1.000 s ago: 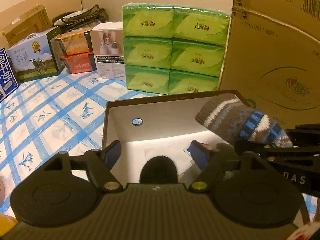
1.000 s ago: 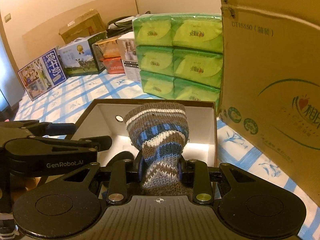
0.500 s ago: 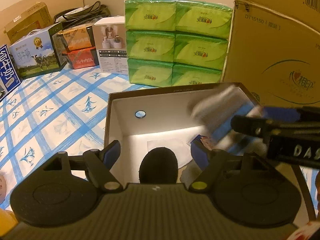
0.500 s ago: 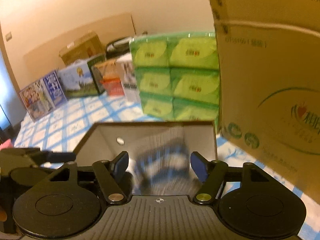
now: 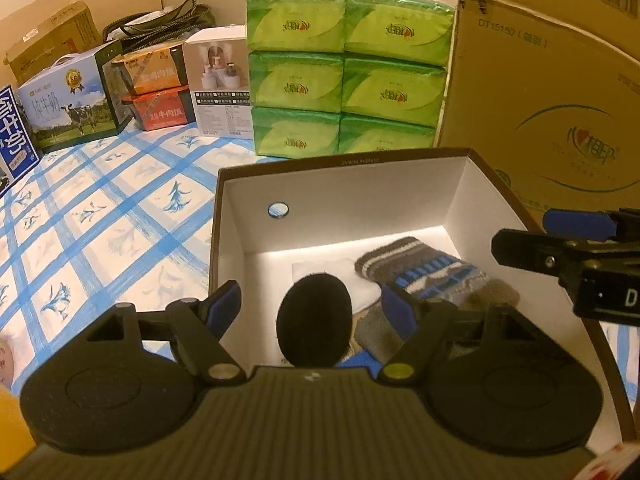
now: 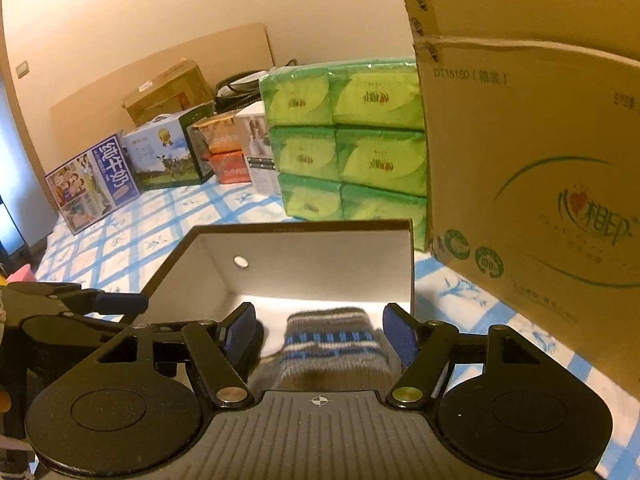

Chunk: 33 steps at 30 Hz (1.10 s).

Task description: Organize soft objects

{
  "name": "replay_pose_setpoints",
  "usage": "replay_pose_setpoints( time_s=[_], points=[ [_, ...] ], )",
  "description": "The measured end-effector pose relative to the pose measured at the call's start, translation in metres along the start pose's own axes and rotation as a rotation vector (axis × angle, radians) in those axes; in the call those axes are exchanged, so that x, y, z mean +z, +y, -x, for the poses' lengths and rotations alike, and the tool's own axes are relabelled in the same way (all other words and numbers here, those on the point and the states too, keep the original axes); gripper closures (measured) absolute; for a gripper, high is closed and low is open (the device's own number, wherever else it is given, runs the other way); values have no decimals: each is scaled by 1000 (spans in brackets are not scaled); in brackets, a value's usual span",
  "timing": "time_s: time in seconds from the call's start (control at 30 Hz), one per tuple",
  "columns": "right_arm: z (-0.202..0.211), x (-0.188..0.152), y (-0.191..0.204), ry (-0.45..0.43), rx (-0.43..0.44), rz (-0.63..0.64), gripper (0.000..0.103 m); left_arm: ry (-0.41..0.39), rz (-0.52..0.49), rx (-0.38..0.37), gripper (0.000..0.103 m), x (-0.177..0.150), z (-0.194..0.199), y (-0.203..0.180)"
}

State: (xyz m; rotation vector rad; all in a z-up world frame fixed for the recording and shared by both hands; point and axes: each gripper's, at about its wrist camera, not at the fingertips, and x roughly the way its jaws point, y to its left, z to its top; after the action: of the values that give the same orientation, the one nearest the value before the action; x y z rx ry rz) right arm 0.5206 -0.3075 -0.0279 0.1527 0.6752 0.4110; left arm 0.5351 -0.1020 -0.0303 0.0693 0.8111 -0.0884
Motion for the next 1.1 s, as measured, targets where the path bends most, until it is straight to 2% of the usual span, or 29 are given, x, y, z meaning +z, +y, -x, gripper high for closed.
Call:
replay_pose_setpoints(
  time_s=[0.37, 0.63, 0.77, 0.87, 0.97, 1.1],
  points=[
    [51, -22, 6, -22, 41, -62, 32, 0, -38, -55, 28, -25, 40, -8],
    [106, -45, 23, -30, 30, -148, 28, -22, -22, -119, 26, -58, 98, -4],
    [132, -61, 41, -25, 6, -143, 28, -18, -27, -112, 26, -80, 130, -2],
    [152, -76, 62, -26, 6, -94, 28, -19, -31, -97, 26, -99, 154, 1],
    [173, -92, 86, -40, 6, -52, 27, -39, -39, -79, 26, -117, 179, 3],
    [195, -111, 108, -55, 24, -62, 27, -73, -25, -76, 26, -140, 215, 9]
  ],
)
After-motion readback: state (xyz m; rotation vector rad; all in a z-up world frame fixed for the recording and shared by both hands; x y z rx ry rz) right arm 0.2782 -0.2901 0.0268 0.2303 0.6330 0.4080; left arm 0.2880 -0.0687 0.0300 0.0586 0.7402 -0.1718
